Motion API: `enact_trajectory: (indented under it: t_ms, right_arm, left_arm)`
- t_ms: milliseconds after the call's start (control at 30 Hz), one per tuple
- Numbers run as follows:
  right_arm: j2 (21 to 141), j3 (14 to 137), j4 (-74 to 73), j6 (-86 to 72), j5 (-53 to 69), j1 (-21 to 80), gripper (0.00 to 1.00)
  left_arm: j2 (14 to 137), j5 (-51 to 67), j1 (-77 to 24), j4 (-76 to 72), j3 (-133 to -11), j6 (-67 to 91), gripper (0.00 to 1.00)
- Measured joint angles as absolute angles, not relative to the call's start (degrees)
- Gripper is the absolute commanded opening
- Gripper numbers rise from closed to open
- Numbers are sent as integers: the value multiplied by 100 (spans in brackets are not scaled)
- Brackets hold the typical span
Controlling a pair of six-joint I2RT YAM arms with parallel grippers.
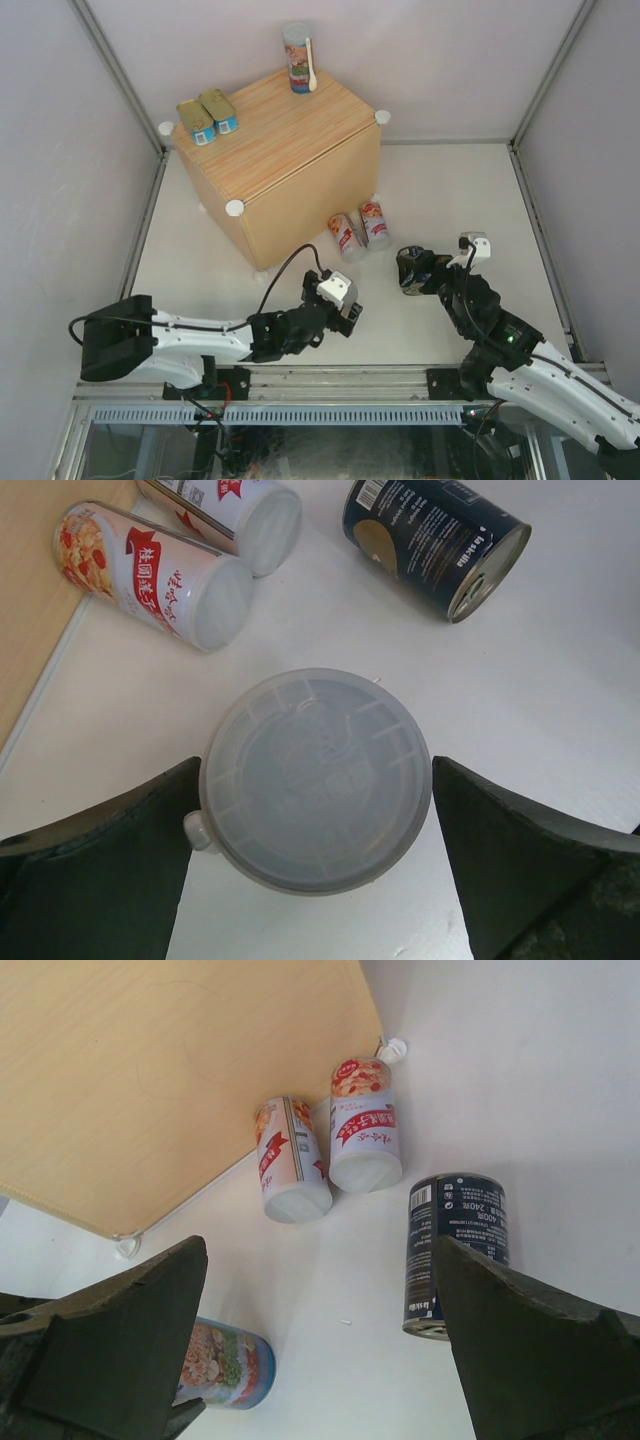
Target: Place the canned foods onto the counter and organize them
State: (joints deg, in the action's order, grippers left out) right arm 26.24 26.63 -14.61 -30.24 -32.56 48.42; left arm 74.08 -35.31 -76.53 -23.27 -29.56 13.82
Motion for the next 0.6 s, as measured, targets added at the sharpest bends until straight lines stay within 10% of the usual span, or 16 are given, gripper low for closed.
enact_trajectory:
  t_ms: [600]
  right_arm:
    - [2510, 2661, -1466, -3044, -3321, 4890, 94]
  left_arm:
    - [7771, -3367, -7555, -2875, -2838, 1280, 1]
